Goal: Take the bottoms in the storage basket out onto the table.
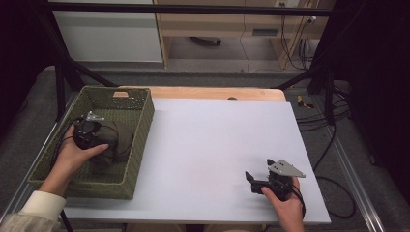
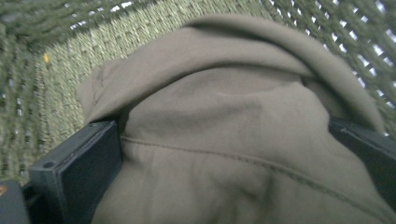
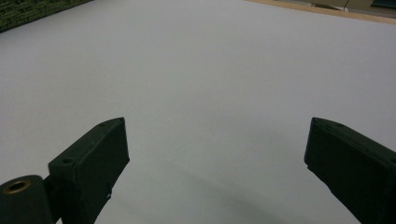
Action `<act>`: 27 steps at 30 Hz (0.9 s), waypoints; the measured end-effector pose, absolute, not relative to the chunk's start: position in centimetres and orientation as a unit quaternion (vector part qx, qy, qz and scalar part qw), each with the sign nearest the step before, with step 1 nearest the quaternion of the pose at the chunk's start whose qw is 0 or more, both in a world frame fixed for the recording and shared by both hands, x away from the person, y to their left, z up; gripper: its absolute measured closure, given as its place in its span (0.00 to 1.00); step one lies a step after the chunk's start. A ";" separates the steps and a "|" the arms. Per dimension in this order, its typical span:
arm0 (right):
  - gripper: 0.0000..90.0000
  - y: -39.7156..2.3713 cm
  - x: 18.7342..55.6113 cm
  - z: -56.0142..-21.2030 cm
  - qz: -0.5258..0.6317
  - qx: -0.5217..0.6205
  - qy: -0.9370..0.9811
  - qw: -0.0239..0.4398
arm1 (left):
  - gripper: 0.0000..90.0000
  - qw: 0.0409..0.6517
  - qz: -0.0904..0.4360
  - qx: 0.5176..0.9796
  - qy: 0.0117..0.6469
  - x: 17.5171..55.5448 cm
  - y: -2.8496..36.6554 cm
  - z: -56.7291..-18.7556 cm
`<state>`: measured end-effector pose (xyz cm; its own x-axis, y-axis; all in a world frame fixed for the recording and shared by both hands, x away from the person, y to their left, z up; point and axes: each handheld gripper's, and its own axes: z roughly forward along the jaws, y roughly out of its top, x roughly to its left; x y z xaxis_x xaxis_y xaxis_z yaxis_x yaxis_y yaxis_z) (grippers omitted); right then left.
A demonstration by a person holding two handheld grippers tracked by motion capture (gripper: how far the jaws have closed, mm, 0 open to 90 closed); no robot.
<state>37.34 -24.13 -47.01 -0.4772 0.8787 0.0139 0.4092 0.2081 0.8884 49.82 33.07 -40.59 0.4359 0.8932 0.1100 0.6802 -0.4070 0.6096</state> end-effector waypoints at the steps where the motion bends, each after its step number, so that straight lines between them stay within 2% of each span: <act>1: 0.07 -24.1 37.4 -47.0 0.450 0.440 0.733 0.260 | 0.00 0.247 0.215 0.811 0.486 49.9 33.0 -40.7; 6: 0.07 -24.1 37.4 -47.0 0.450 0.439 0.733 0.259 | 0.00 0.246 0.213 0.808 0.492 50.2 32.8 -41.3; 9: 0.08 -24.1 37.3 -47.0 0.450 0.438 0.734 0.259 | 0.06 0.243 0.215 0.805 0.496 50.3 32.8 -41.6; 13: 0.08 -24.1 37.3 -47.0 0.451 0.440 0.732 0.260 | 0.21 0.238 0.213 0.806 0.499 50.1 32.8 -41.4; 21: 0.08 -24.1 37.3 -46.9 0.451 0.439 0.732 0.260 | 0.59 0.252 0.199 0.801 0.505 49.7 33.8 -40.8; 27: 0.08 -24.1 37.3 -46.9 0.454 0.441 0.729 0.261 | 0.70 0.275 0.195 0.790 0.512 49.4 34.7 -39.6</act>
